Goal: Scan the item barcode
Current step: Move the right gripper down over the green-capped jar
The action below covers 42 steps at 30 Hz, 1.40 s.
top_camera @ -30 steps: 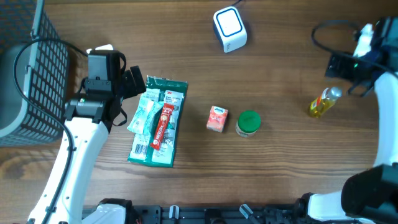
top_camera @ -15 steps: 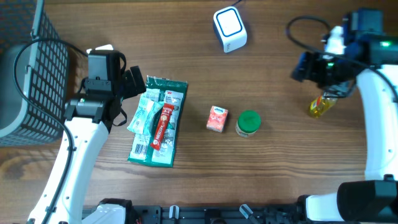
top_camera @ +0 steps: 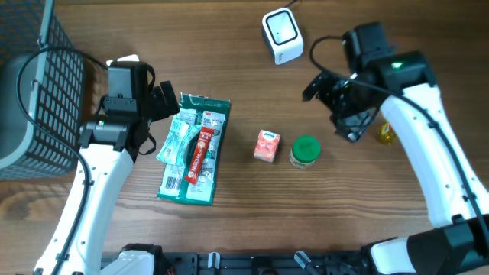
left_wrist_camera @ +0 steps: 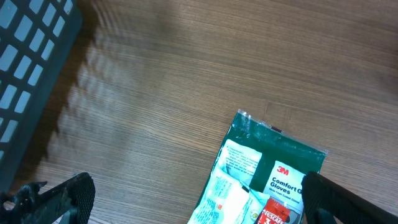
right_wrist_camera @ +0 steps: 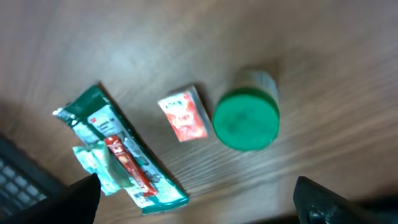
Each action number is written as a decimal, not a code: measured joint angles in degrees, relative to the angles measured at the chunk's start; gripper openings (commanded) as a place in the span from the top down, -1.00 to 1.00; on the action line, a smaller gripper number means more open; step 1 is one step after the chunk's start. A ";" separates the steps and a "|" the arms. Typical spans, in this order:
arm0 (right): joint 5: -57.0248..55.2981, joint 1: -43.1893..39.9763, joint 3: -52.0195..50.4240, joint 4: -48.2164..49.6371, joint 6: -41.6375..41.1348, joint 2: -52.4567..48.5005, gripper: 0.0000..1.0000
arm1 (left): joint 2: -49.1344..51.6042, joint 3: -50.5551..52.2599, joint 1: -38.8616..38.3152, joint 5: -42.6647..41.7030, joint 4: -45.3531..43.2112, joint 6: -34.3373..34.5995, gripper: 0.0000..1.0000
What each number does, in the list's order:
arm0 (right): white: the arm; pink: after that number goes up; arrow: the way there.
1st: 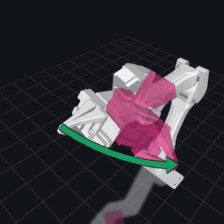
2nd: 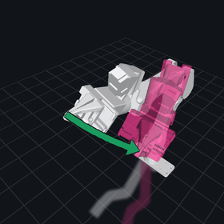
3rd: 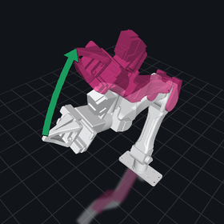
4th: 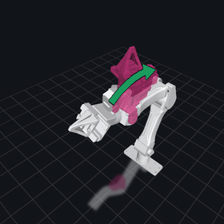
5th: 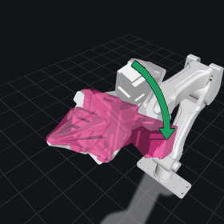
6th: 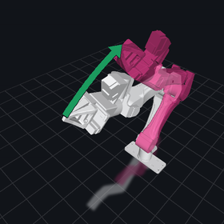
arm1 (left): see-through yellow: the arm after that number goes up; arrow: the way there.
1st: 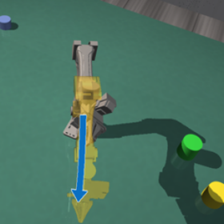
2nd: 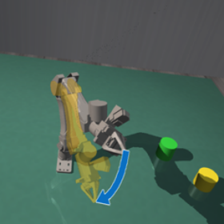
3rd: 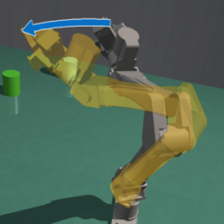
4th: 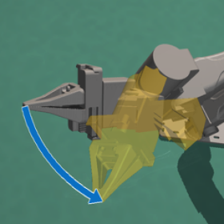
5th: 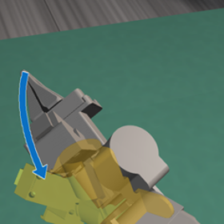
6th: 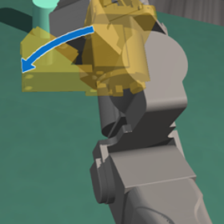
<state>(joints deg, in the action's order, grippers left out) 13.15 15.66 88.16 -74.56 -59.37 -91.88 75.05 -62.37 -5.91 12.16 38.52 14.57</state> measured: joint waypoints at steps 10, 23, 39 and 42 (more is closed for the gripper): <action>-0.09 6.40 -13.55 8.76 -22.99 0.00 -0.99 | 0.00 0.00 0.00 0.02 0.00 0.00 -1.00; -5.29 6.67 -20.22 14.25 -32.70 -0.02 -1.00 | 0.00 0.00 0.00 0.00 0.00 -0.02 -1.00; -7.06 6.67 -21.70 16.55 -34.27 -0.72 -0.90 | 0.00 0.00 0.00 0.00 0.00 0.00 -1.00; -7.45 6.67 -21.70 16.59 -34.27 -0.81 -0.89 | 0.00 0.00 0.00 0.00 0.00 0.00 -1.00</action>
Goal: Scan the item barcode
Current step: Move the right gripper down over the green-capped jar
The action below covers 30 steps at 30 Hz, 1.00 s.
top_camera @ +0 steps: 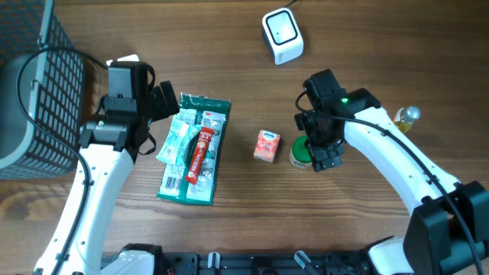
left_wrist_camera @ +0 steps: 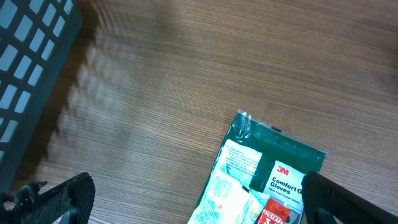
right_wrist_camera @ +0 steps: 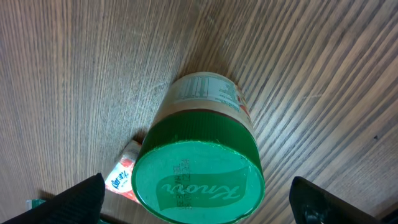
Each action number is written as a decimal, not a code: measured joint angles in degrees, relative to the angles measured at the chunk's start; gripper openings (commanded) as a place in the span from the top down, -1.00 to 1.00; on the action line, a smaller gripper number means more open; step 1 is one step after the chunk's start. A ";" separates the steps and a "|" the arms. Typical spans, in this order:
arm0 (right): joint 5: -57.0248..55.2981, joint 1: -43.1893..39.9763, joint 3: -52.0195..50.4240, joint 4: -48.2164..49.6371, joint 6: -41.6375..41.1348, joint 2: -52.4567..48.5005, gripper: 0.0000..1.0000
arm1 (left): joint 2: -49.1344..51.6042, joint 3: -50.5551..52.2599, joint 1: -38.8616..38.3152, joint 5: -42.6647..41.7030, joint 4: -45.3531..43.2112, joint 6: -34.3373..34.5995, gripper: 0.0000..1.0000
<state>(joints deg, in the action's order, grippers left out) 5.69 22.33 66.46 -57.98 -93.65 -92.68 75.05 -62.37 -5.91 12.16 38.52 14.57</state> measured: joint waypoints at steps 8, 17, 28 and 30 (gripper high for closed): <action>-0.83 0.00 -0.33 0.66 0.00 0.00 -0.87 | 0.00 0.00 0.00 0.00 0.00 0.00 -1.00; -0.85 0.00 -2.80 2.86 -0.02 0.00 -0.79 | 0.00 0.00 0.00 0.00 0.00 0.00 -1.00; -0.85 0.00 -2.80 3.23 -0.20 0.00 -0.87 | 0.00 0.00 0.00 0.00 0.00 -0.02 -1.00; -0.85 0.04 -2.80 3.26 -0.20 0.00 -0.88 | 0.00 0.00 0.00 0.00 0.00 0.00 -1.00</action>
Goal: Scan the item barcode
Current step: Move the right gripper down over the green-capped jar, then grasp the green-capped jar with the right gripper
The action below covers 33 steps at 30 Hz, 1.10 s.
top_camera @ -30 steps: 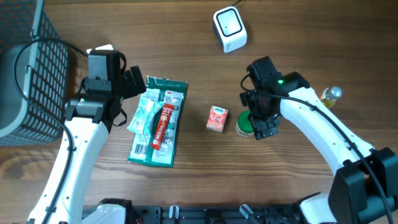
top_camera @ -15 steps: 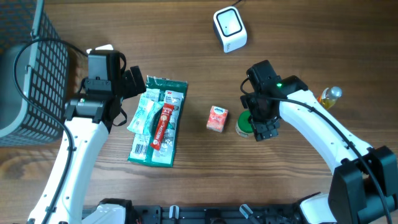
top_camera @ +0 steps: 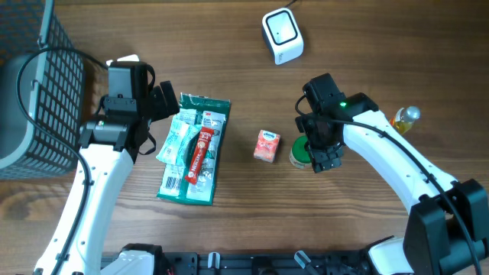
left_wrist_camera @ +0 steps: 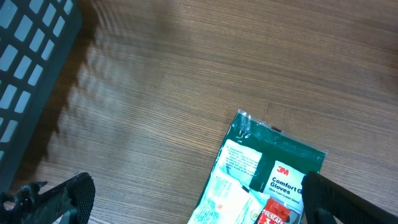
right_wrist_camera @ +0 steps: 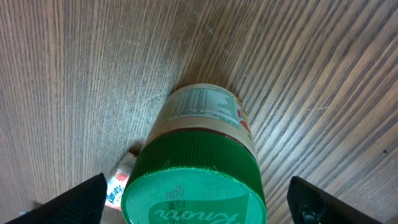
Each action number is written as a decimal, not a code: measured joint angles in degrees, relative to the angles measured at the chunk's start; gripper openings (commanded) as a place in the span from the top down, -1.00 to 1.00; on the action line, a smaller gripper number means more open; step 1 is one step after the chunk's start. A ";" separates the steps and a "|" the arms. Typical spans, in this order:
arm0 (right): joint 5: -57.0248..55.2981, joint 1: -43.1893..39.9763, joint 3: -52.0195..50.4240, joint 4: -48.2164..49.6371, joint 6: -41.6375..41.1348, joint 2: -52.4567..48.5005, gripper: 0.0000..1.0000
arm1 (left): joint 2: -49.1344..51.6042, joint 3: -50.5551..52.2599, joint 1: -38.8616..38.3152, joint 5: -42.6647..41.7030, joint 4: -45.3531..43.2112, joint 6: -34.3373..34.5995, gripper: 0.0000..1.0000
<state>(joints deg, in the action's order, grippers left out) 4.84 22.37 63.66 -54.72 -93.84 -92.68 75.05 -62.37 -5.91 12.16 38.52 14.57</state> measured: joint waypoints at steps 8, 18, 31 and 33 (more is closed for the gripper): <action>0.00 0.00 -0.13 -0.02 0.00 0.00 -0.87 | 0.00 0.00 0.00 0.00 0.00 0.00 -1.00; 0.00 0.00 -0.22 0.57 0.24 -0.68 -0.87 | 0.00 0.00 0.00 0.00 0.00 0.00 -1.00; 0.00 0.48 -0.22 1.66 8.33 -3.65 -0.61 | 0.00 0.00 0.00 0.00 0.00 0.00 -1.00; 0.00 0.48 -0.22 1.64 10.14 -3.65 -0.61 | 0.00 0.00 0.00 0.00 0.00 0.00 -1.00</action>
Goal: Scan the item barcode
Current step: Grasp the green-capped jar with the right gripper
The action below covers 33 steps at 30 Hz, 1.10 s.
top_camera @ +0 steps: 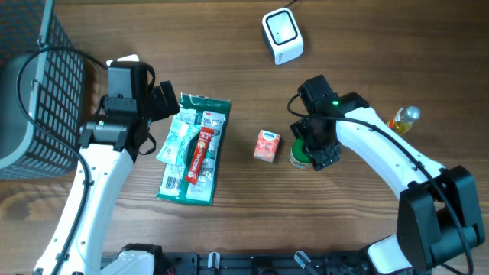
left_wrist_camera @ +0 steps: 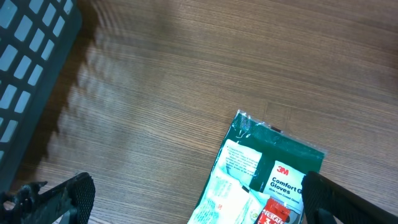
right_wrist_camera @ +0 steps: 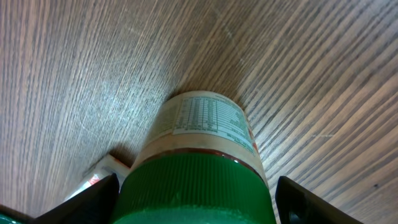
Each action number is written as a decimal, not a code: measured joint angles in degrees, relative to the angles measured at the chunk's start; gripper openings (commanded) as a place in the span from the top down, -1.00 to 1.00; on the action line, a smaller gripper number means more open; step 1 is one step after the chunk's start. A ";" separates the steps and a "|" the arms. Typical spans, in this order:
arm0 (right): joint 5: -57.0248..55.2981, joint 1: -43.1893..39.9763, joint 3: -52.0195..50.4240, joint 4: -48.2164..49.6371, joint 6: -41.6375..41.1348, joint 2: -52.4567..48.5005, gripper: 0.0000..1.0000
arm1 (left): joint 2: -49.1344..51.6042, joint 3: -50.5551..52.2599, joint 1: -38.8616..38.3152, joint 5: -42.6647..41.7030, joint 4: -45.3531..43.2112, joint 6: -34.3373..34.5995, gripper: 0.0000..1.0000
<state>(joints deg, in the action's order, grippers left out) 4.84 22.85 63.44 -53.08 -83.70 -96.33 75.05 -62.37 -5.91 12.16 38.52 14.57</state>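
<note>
A jar with a green lid (right_wrist_camera: 193, 186) and a printed label (right_wrist_camera: 205, 118) stands upright on the wooden table, right of centre (top_camera: 299, 156). My right gripper (right_wrist_camera: 196, 202) is open and low over it, one finger on each side of the lid. In the overhead view my right gripper (top_camera: 309, 151) covers most of the jar. The white barcode scanner (top_camera: 281, 34) sits at the back of the table. My left gripper (left_wrist_camera: 199, 208) hangs open above the near end of a green glove packet (left_wrist_camera: 273, 165), holding nothing.
A small orange carton (top_camera: 267, 145) stands just left of the jar. The glove packet (top_camera: 195, 149) carries a red sachet (top_camera: 200, 150) and white packets. A dark wire basket (top_camera: 38, 92) fills the left edge. A small yellow bottle (top_camera: 401, 118) lies at the right.
My right gripper has come lower on the jar, so the lid now fills the space between its fingers in the wrist view. The left arm has not moved.
My right gripper was first high at the back right near the yellow bottle, with the jar far below. It then hung open above the green lid, then closer to it, and now straddles the lid. The left arm stayed still over the packet throughout.
</note>
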 measured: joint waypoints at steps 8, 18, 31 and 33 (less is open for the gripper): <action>0.00 0.00 0.00 2.36 7.96 0.00 -0.46 | 0.00 0.00 0.00 0.00 0.00 -0.02 -1.00; -3.50 0.00 0.00 7.10 23.41 0.00 -0.29 | 0.00 0.00 0.00 0.00 0.00 0.00 -1.00; -5.53 0.00 -0.17 15.87 74.40 0.00 -0.99 | 0.00 0.00 0.00 0.00 0.00 0.00 -1.00; -5.53 0.00 -0.20 17.55 73.22 0.00 -1.00 | 0.00 0.00 0.00 0.00 0.00 0.00 -1.00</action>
<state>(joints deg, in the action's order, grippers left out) -0.69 22.85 63.24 -35.53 -10.48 -96.33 75.05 -62.37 -5.91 12.16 38.52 14.57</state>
